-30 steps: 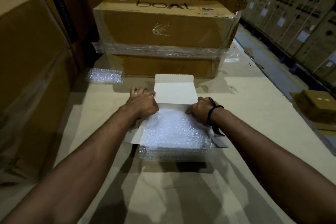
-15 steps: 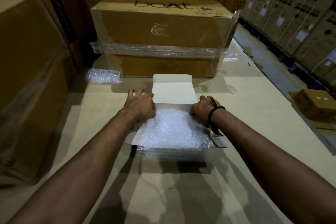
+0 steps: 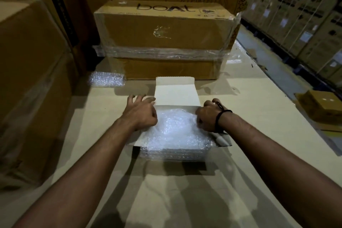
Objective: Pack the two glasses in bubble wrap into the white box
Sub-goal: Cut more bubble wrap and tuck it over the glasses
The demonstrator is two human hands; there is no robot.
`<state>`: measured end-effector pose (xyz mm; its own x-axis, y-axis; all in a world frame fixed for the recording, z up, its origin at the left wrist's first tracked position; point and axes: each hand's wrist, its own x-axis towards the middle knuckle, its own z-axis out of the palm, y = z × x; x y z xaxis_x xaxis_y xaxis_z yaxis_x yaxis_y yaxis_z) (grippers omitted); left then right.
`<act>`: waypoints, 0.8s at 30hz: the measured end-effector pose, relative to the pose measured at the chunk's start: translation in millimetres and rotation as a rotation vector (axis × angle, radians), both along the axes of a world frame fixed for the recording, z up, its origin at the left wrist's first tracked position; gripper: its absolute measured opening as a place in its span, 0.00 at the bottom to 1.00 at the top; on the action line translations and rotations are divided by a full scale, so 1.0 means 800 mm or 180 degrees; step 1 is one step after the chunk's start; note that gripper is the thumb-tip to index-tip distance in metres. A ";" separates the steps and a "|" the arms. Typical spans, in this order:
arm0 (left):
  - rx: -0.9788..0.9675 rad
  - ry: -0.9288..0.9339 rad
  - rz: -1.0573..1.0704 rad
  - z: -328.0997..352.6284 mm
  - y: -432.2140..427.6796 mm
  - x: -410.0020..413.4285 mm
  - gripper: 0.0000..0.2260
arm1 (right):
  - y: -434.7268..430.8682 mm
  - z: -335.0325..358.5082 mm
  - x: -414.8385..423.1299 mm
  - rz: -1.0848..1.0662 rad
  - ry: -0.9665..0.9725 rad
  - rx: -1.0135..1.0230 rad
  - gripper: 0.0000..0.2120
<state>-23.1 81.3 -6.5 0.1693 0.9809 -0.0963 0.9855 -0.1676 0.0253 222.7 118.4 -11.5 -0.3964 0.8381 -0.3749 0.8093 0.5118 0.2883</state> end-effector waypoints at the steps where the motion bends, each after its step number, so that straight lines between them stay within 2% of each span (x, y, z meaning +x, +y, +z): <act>1: -0.0306 -0.0014 0.0015 0.003 -0.005 -0.003 0.16 | 0.000 0.003 0.003 -0.0016 0.0080 -0.0168 0.14; 2: -0.0545 0.0038 0.0045 0.004 -0.010 -0.004 0.20 | -0.001 0.007 0.007 -0.0003 0.0190 -0.0261 0.16; 4: -0.0644 0.0251 0.0078 0.003 -0.014 0.000 0.23 | -0.004 0.013 0.013 0.0067 0.0356 -0.0147 0.18; 8: -0.0186 0.0540 0.0101 -0.010 -0.018 0.018 0.22 | -0.014 0.010 0.006 0.0277 0.0238 0.0314 0.12; 12: -0.0001 0.0469 0.0040 -0.018 -0.023 0.016 0.14 | -0.018 -0.006 -0.005 0.0165 0.0014 0.0407 0.13; 15: -0.0224 0.0002 -0.0003 -0.013 -0.028 0.003 0.10 | -0.018 -0.011 -0.003 0.0138 -0.0118 0.0250 0.12; 17: -0.0479 -0.0127 -0.0015 -0.007 -0.031 -0.002 0.13 | -0.018 -0.002 0.002 0.0121 -0.0024 0.0001 0.15; 21: -0.0518 0.0553 -0.0094 -0.010 -0.035 0.010 0.23 | -0.029 0.028 0.018 0.0039 0.0707 -0.0040 0.16; 24: -0.0396 0.0703 0.0047 -0.014 -0.036 0.019 0.27 | -0.046 0.024 0.019 0.0289 0.0406 -0.0013 0.16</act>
<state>-7.6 52.2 -18.1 0.1165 0.9614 -0.2494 0.9718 -0.1622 -0.1712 238.3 81.7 7.6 -0.5151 0.7952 -0.3199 0.7896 0.5854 0.1840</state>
